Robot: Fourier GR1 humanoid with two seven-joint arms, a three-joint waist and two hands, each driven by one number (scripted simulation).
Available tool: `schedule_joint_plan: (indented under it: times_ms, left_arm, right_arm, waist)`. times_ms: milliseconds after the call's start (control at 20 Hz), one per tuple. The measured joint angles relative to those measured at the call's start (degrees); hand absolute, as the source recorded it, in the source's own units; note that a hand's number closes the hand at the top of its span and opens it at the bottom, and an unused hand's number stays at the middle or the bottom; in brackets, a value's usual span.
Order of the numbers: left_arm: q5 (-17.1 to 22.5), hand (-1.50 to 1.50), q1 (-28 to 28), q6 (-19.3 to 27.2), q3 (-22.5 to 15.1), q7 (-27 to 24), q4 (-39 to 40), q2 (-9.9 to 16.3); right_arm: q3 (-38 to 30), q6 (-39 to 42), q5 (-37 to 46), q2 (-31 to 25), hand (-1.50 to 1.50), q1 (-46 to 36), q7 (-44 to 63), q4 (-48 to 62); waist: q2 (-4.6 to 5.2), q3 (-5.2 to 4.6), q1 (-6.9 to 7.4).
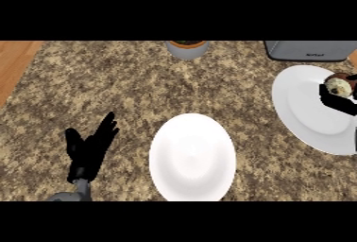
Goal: Pick the cupcake from the plate and place it in the plate
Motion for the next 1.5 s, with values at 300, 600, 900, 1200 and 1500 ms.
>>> schedule_joint_plan:
  times_ms: [300, 600, 900, 1200, 1500]
  left_arm:
    - [-0.1, 0.00, -0.9, -0.7, -0.4, -0.2, 0.2, 0.0]
    - [-0.2, 0.00, -1.2, -0.8, -0.8, -0.1, 0.3, -0.4]
    - [0.0, 0.00, -1.0, -1.0, 0.0, -0.9, 0.7, 0.0]
    - [-0.6, 0.00, -0.4, -0.1, -0.5, -0.5, 0.0, -0.6]
    - [-0.1, 0.00, 0.1, -0.1, 0.0, 0.6, -0.6, -0.5]
  right_arm:
    - [0.2, 7.5, 2.0, -4.4, -1.50, -5.9, 1.1, 17.7]
    - [-0.4, 15.6, 1.8, -4.3, -1.50, -11.2, -4.9, 30.1]
    - [-6.9, 20.7, -4.3, -3.5, -1.50, -13.6, -16.4, 34.3]
    - [-14.4, 26.1, -10.8, -5.9, -1.50, -14.7, -23.0, 38.4]
    - [-17.7, 39.3, -14.3, -10.6, -1.50, -11.9, -25.3, 42.1]
  waist:
    - [0.53, -0.04, 1.38]
    - [0.76, 0.08, 1.89]
    - [0.75, 0.22, 1.48]
    - [0.56, 0.17, 1.01]
    - [0.22, 0.02, 0.10]
